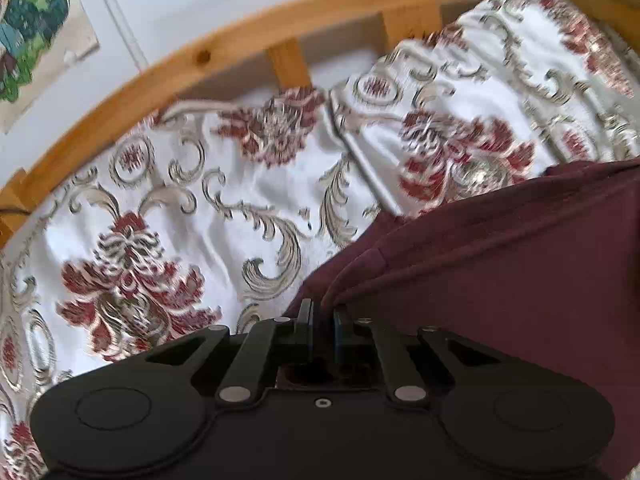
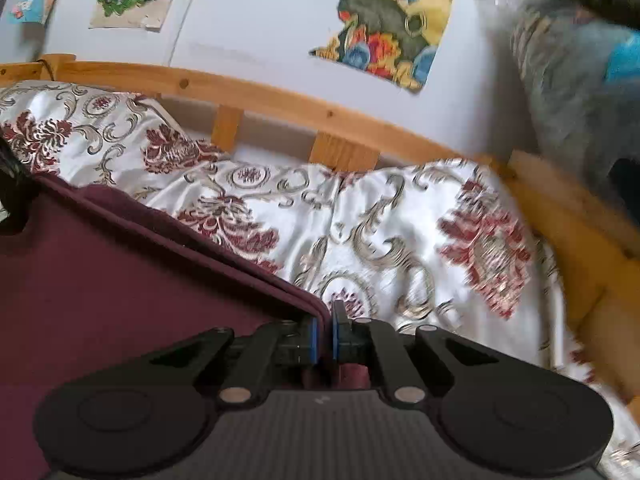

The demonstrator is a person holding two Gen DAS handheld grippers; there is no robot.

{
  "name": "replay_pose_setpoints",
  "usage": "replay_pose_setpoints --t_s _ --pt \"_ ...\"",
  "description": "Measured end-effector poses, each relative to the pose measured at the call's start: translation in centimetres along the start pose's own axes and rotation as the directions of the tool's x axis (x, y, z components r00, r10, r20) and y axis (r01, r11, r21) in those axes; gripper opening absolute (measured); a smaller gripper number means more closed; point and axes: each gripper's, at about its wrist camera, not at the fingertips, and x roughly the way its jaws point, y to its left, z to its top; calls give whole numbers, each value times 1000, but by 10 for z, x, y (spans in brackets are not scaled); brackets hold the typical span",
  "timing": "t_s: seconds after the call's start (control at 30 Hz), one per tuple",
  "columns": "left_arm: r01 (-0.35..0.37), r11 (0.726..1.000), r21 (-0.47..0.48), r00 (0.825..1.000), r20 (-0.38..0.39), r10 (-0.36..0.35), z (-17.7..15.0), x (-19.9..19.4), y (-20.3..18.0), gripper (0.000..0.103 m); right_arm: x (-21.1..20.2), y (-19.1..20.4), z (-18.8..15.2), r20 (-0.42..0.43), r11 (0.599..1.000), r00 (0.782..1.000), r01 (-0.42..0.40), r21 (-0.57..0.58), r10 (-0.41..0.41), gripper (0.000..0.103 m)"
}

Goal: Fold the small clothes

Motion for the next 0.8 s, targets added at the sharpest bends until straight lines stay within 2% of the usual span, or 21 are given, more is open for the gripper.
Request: replay_pose_setpoints --t_s 0.1,0.2,0.3,0.37,0.43,0.5,0.57,0.67,0.8 --pt "-23 1000 -10 999 -33 23 -4 19 -3 11 16 4 -11 -21 999 999 -30 11 30 9" --pt "-19 1000 -21 998 -58 17 -8 29 -4 14 27 4 -17 -32 999 998 -51 17 51 16" --pt "34 997 -73 999 -36 -37 -8 27 4 24 30 -1 -19 -31 997 997 -71 42 72 23" --pt "89 988 -125 996 -17 -92 -9 23 14 55 29 -6 -20 -26 995 996 -85 54 86 39" --pt "126 978 -168 992 10 -126 -11 17 23 72 27 -10 -22 -25 994 995 -96 59 97 53" --pt "155 967 -201 988 32 -151 -16 12 32 74 27 -16 -23 -29 991 993 -109 83 112 60" --pt "189 951 -244 982 47 -183 -25 7 41 84 26 -22 -23 -33 986 992 -120 116 125 75" --pt "232 923 -308 973 74 -220 -47 -3 54 88 22 -28 -21 -23 981 990 -138 139 142 87" --pt "261 913 -315 965 64 -254 -78 -15 57 85 14 -30 -19 -23 978 989 -142 155 147 90"
